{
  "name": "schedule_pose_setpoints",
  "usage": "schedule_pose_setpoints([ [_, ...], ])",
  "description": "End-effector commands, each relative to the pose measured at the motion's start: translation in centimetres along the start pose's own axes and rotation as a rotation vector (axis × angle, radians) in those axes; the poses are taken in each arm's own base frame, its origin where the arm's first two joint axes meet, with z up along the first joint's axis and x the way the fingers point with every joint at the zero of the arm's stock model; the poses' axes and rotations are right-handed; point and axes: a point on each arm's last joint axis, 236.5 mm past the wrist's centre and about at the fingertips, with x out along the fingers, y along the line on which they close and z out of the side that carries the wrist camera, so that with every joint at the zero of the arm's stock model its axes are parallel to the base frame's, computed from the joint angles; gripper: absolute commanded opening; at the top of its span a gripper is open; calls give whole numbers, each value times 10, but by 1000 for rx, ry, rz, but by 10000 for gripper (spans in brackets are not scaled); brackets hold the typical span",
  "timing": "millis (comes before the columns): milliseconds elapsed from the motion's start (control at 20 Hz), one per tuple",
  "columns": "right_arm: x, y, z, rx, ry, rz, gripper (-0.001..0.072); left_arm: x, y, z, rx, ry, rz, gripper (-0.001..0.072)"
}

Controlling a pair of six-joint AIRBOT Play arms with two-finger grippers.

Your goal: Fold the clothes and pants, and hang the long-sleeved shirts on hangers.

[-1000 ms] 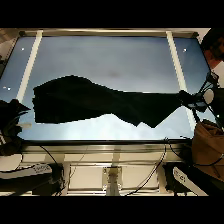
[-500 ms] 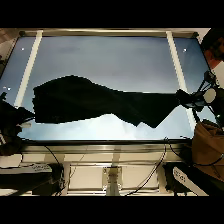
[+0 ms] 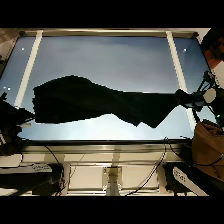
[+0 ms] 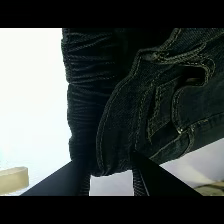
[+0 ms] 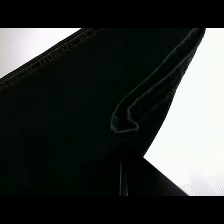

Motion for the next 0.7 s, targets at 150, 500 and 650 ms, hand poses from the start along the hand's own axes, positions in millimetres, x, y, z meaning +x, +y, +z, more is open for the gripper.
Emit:
schedule_pose_setpoints([
  [150,0,0,0,1,1,2,10,11,-11,-10,-6,65,-45,295],
  [500,-5,6,15,9,-40,17,8,-10,-56,31,-43,-82,-167,23],
  [650,-14,2,54,62,-100,22,9,-72,-89,97,-54,-284,-172,22],
])
